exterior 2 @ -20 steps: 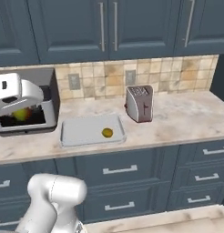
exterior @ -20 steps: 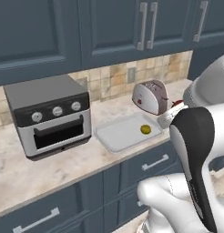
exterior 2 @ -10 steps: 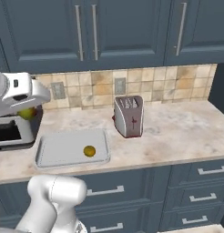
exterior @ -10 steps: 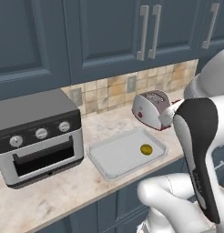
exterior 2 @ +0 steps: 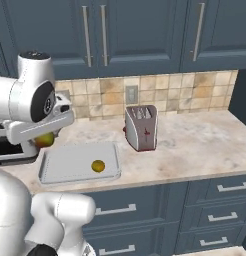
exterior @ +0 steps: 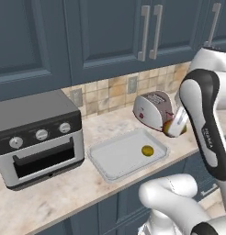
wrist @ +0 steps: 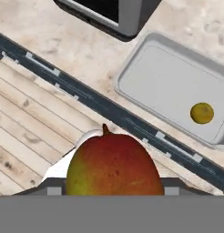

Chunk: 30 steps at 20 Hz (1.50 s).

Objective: Pick the mango and orange from the fridge and place them inside the tupperware on the counter.

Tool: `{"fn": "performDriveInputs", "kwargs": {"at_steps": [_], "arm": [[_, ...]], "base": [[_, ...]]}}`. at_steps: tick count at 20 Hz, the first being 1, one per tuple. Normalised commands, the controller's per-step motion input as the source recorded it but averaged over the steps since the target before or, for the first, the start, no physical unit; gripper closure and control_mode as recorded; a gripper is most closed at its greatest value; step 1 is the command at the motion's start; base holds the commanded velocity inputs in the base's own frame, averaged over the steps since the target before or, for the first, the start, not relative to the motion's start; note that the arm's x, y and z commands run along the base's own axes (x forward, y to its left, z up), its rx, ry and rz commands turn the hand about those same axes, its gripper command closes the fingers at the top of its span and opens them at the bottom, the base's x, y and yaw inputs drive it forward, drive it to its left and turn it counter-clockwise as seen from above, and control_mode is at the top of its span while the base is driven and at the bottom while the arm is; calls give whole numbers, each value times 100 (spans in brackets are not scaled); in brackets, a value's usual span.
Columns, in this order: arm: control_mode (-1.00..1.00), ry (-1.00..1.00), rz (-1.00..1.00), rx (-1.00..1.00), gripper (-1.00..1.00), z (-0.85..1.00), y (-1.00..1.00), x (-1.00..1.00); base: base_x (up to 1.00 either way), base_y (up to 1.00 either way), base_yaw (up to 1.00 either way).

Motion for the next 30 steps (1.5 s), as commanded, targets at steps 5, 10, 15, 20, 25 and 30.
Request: {"fn": "performDriveInputs", "kwargs": {"at_steps": [5, 10, 15, 20, 25, 30], "arm": [[-100, 8, 38, 1, 100, -56, 0, 39], [-100, 0, 20, 0, 100, -62, 2, 45], [-100, 0, 9, 0, 100, -57, 10, 50], [-100, 0, 0, 0, 100, -55, 19, 44], [-100, 0, 0, 0, 100, -52, 20, 33], [-100, 0, 2, 0, 100, -51, 10, 31]], "base": [[0, 0, 0], [0, 0, 0], [0, 0, 0], [0, 0, 0], [0, 0, 0], [0, 0, 0]]}}
